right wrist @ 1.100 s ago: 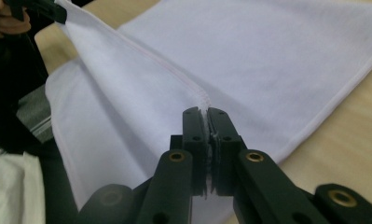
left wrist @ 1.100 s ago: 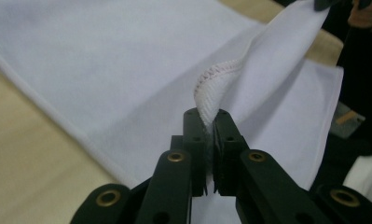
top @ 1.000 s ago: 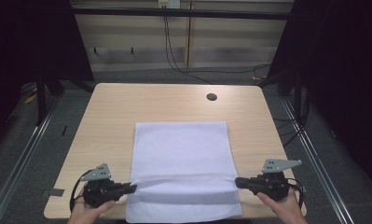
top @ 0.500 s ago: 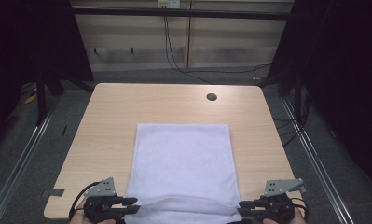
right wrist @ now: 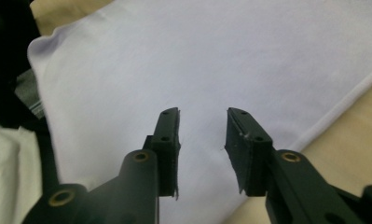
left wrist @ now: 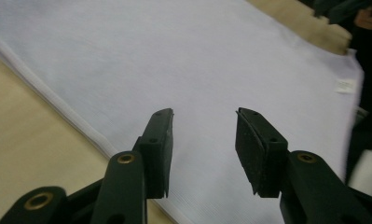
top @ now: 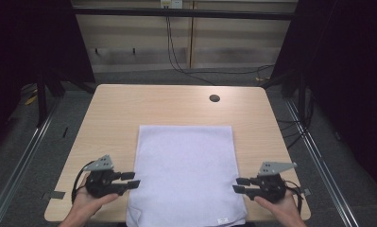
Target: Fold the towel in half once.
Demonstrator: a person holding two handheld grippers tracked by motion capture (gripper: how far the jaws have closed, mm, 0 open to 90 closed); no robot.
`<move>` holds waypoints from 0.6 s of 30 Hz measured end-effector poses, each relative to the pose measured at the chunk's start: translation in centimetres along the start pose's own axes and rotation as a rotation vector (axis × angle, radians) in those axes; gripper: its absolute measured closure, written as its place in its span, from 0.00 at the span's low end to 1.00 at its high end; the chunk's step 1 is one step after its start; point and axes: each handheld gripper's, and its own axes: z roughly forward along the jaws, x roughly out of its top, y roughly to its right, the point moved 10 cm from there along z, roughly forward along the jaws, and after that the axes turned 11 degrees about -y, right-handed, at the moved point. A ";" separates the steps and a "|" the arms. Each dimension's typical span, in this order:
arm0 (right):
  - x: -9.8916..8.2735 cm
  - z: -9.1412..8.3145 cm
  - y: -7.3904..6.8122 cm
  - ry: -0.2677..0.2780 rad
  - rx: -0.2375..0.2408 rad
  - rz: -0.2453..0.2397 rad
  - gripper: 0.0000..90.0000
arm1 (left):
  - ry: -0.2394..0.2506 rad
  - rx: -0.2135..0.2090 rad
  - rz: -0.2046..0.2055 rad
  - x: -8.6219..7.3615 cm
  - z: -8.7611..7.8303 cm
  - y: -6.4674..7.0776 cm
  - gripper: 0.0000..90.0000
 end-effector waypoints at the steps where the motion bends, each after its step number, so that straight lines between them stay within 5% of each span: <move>1: 0.6 0.4 0.7 -0.004 -0.013 0.007 0.70 | -0.004 0.004 -0.003 0.4 0.4 -0.6 0.63; 4: 2.5 1.3 2.4 0.008 -0.032 0.017 0.69 | 0.018 0.020 -0.062 2.1 2.1 -2.8 0.61; 9: 5.3 3.5 5.0 0.003 -0.064 0.031 0.71 | -0.021 0.075 -0.082 3.2 4.2 -5.5 0.65; 11: 6.1 4.9 5.7 -0.016 -0.070 0.031 0.71 | -0.006 0.121 -0.062 3.8 4.8 -6.4 0.73; 13: 6.8 6.1 6.1 -0.026 -0.062 0.034 0.71 | -0.030 0.125 -0.052 3.9 5.5 -6.7 0.82; 18: 8.1 8.3 7.6 -0.053 -0.100 0.051 0.64 | -0.064 0.144 -0.043 3.6 6.8 -7.3 0.80</move>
